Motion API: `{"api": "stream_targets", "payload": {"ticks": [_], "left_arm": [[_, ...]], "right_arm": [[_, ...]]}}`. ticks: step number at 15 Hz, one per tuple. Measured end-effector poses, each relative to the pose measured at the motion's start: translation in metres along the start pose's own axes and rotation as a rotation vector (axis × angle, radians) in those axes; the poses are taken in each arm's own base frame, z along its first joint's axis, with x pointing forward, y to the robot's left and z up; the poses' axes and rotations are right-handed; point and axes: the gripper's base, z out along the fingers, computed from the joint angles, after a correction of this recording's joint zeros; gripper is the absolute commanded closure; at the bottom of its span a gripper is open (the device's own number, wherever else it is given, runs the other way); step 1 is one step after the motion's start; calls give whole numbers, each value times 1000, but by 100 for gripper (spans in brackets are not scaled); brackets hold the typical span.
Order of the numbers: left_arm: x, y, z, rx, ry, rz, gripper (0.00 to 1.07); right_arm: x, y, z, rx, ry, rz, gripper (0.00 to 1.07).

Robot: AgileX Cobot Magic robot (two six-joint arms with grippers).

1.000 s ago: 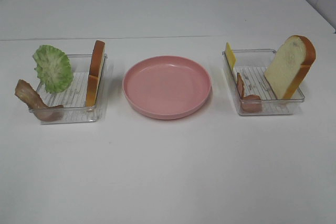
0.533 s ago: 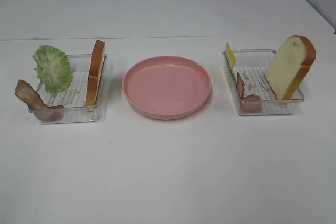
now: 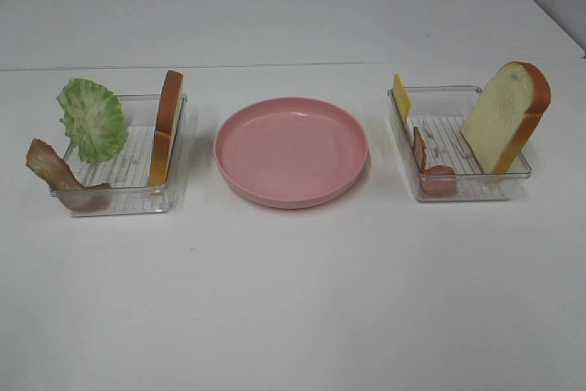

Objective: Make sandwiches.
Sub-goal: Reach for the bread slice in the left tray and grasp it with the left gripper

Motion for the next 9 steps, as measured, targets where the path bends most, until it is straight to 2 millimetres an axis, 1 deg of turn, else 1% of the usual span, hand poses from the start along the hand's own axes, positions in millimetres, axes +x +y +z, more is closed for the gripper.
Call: {"api": "stream_targets", "payload": {"ticks": [1, 2, 3, 4, 5, 7, 9], "left_arm": [[0, 0, 0, 0, -1, 0, 28], [-12, 0, -4, 0, -74, -1, 31], [-24, 0, -5, 3, -143, -4, 31], [-31, 0, -3, 4, -171, -5, 31], [-42, 0, 3, 6, -199, -9, 31], [-61, -1, 28, 20, -169, -26, 31], [-75, -3, 63, 52, -88, -78, 31]], "right_arm": [[0, 0, 0, 0, 0, 0, 30], [0, 0, 0, 0, 0, 0, 30], [0, 0, 0, 0, 0, 0, 30], [0, 0, 0, 0, 0, 0, 30], [0, 0, 0, 0, 0, 0, 30], [0, 0, 0, 0, 0, 0, 30], [0, 0, 0, 0, 0, 0, 30]]}}
